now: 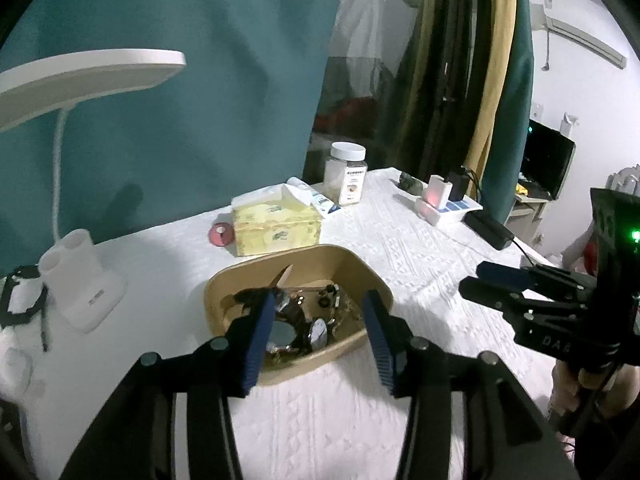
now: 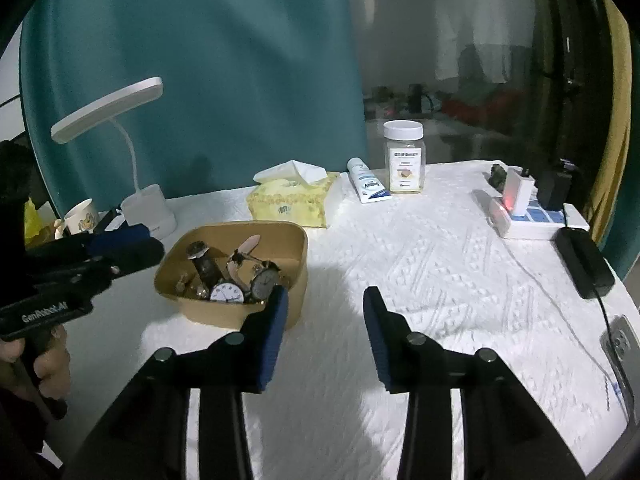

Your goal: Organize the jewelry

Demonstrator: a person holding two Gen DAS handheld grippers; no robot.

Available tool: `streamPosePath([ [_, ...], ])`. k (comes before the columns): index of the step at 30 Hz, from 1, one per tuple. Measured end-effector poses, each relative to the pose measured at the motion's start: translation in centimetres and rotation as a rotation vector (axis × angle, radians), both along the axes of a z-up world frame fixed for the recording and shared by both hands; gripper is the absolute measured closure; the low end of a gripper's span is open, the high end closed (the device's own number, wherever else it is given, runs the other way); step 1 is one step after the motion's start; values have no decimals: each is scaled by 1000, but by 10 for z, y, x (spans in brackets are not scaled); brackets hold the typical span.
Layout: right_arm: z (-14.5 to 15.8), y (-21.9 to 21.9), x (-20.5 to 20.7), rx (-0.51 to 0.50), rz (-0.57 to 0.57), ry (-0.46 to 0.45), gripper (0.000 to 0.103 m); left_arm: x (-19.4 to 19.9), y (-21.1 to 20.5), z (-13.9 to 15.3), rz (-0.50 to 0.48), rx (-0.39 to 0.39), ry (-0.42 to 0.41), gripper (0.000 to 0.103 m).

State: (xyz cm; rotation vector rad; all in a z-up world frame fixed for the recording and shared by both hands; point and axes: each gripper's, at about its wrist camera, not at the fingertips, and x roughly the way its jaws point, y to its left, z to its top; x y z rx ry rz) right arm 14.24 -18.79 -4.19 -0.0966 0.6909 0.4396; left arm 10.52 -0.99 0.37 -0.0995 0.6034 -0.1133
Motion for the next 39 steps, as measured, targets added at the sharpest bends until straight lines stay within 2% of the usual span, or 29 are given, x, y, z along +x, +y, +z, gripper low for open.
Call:
streamPosePath([
  [6, 12, 1, -23, -12, -18, -28, 62, -26, 9, 5, 7, 5, -24, 52],
  [13, 30, 5, -51, -14, -28, -76, 56, -55, 19, 19, 13, -13, -73, 41],
  [17, 43, 5, -63, -15, -40, -110, 54, -72, 28, 37, 29, -22, -134, 31],
  [20, 54, 4, -71, -15, -48, -138, 53, -77, 33, 47, 45, -26, -149, 24],
  [24, 69, 3, -80, -14, -56, -174, 52, -85, 35, 55, 32, -40, -158, 24],
  [29, 81, 3, -88, -9, -58, -208, 48, -94, 32, 60, 88, 27, -208, 24],
  [39, 72, 5, -83, -15, -60, -183, 46, -92, 36, 54, 92, 13, -205, 20],
])
